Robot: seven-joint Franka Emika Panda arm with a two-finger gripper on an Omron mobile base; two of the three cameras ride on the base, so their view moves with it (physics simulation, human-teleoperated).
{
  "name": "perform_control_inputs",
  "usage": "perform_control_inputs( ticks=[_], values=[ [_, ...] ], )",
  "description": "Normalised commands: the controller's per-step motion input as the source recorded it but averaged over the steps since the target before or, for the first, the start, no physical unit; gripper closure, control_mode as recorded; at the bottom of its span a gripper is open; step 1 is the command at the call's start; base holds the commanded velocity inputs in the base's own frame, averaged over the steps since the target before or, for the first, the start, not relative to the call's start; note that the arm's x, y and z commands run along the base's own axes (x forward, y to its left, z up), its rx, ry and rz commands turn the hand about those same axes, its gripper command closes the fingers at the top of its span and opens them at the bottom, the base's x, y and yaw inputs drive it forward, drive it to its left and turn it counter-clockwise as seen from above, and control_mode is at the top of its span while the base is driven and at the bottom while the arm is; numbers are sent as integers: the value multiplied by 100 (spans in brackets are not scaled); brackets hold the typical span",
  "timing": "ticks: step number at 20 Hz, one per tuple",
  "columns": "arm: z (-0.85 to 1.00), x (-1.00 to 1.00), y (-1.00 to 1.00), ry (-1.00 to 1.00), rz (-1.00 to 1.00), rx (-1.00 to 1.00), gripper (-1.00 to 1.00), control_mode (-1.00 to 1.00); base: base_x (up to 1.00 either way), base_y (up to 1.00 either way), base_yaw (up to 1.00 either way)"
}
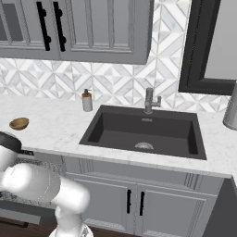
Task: Pick up the cup and bowl from the counter, place them in the dishwasher, and close the dishwasher door.
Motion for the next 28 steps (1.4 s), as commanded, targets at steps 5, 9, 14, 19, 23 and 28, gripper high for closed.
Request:
perform_control_inputs(
  ticks=[5,9,14,19,23,28],
  values=[
    [-30,36,34,3,0,0,100,-100,0,0,0],
    [-45,20,25,0,6,0,100,-100,0,0,0],
    [-57,12,23,-5,11,1,100,-100,0,0,0],
    [-51,21,20,-3,11,1,100,-100,0,0,0],
    [-30,40,15,0,9,0,100,-100,0,0,0],
    [-32,40,16,0,9,0,100,-100,0,0,0]
  ],
)
